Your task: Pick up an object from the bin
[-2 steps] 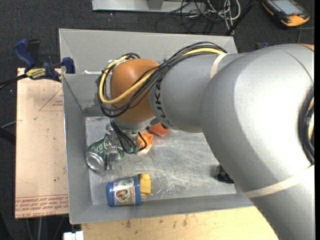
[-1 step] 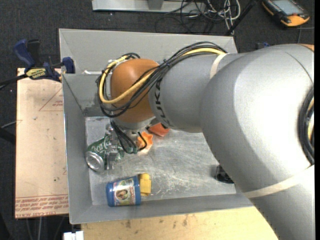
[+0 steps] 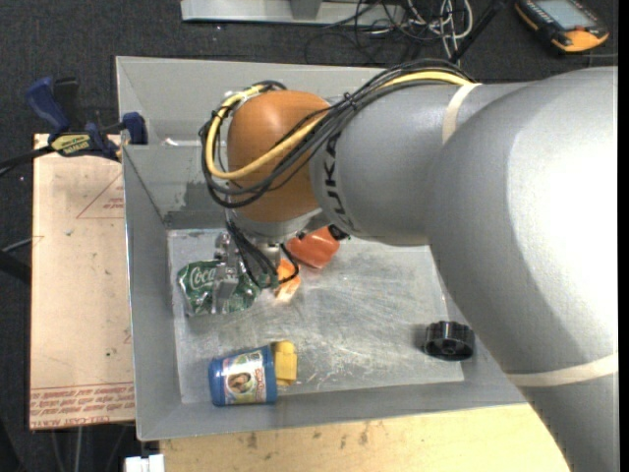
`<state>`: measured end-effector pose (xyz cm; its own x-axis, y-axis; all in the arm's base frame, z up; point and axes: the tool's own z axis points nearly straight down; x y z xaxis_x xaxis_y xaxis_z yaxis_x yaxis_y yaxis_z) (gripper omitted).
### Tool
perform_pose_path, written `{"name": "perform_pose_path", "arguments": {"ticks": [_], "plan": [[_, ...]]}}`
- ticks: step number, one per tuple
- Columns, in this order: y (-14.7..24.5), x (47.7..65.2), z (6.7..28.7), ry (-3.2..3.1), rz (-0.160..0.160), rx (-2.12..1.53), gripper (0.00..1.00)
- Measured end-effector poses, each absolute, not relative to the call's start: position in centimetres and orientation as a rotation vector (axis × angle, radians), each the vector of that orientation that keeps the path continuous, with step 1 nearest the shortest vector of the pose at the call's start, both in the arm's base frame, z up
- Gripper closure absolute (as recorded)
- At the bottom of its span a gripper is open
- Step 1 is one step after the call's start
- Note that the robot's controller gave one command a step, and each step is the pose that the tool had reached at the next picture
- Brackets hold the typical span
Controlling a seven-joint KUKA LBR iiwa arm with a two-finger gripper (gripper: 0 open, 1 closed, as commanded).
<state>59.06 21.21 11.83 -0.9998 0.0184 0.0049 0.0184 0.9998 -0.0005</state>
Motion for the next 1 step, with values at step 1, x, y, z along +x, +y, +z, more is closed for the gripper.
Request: {"name": "perform_pose_path", "arguments": {"ticks": [1], "plan": [[21.47, 59.94, 18.82, -3.142, -0.001, -0.002, 1.0]]}}
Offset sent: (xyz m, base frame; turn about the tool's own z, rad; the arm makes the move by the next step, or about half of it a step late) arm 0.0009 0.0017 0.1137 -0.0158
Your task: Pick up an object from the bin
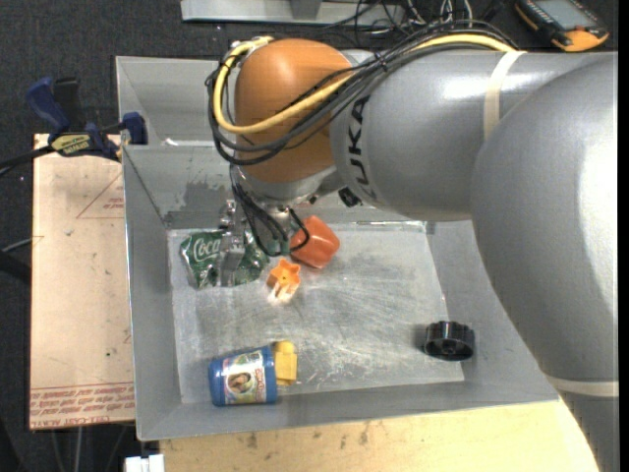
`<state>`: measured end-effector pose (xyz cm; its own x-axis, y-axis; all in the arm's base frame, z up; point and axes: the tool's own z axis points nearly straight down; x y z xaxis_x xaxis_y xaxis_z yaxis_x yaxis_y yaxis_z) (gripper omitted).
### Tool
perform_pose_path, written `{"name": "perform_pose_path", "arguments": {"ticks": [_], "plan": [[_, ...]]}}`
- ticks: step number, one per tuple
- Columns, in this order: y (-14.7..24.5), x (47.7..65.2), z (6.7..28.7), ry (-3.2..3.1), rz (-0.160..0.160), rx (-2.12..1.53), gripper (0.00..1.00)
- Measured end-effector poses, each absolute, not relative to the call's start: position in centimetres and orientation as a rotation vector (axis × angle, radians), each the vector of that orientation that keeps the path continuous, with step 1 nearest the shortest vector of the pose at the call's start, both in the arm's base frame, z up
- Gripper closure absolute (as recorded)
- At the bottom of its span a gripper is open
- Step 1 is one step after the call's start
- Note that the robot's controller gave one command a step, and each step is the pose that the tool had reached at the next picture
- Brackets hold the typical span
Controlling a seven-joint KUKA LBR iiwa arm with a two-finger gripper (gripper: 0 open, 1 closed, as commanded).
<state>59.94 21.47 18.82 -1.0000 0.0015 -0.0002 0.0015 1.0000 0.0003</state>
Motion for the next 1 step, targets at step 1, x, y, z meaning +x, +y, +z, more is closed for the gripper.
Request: {"name": "perform_pose_path", "arguments": {"ticks": [1], "plan": [[21.43, 59.33, 22.86, 3.139, 0.002, 0.0, 1.0]]}}
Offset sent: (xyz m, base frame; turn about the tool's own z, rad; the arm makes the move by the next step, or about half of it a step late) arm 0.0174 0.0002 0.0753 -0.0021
